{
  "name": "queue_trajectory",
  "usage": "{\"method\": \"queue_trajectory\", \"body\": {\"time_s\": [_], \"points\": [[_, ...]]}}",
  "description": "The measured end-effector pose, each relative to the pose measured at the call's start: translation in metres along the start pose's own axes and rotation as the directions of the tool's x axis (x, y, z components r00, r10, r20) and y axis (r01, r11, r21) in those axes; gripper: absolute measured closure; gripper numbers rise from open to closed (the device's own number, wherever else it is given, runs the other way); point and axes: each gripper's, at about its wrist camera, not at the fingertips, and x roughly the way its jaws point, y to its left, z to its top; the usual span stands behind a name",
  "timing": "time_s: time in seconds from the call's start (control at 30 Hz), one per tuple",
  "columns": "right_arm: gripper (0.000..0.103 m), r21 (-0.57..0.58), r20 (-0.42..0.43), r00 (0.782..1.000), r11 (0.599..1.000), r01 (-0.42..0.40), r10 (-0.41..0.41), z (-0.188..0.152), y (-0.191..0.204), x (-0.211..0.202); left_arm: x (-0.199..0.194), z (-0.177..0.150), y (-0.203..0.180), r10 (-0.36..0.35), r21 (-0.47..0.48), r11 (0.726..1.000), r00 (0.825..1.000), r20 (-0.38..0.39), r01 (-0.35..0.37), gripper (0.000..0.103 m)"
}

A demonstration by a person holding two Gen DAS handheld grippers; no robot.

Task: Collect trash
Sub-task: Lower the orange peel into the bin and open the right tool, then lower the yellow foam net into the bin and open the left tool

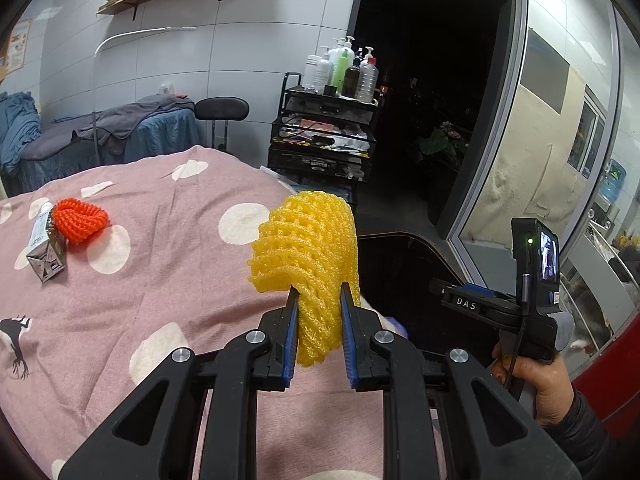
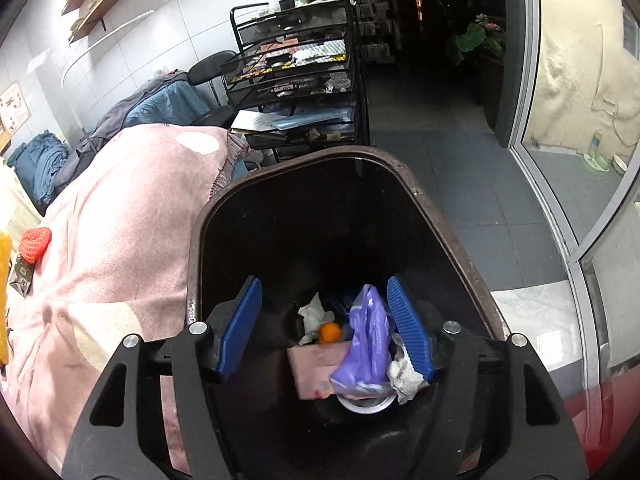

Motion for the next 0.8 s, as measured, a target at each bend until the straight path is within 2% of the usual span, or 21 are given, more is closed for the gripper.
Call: {"method": "queue_trajectory", "body": {"time_s": [0.17, 0.27, 0.63, 0.8], "points": [[0.035, 0.016, 0.032, 0.999, 1.000, 0.004, -0.004, 0.000, -0.005, -0.011, 0.011, 0.006, -0.015, -0.026, 0.029, 0.999, 1.000, -0.011, 0.026, 0.084], [0.026, 0.026, 0.059, 0.998, 1.000, 0.013, -0.015, 0.001, -0.008, -0.019, 0.020, 0.010, -0.024, -0.049, 0.040, 0.998, 0.998, -0.028, 0.050, 0.084], [0.020, 0.098, 0.140, 0.988, 0.994, 0.046, -0.060, 0.008, -0.031, -0.045, 0.058, 0.021, -0.055, -0.098, 0.073, 0.992, 0.991, -0.096, 0.105, 0.084], [0.018, 0.124, 0.159, 0.983, 0.990, 0.069, -0.088, 0.011, -0.043, -0.052, 0.075, 0.022, -0.067, -0.095, 0.099, 0.989, 0.987, -0.130, 0.108, 0.084]]}}
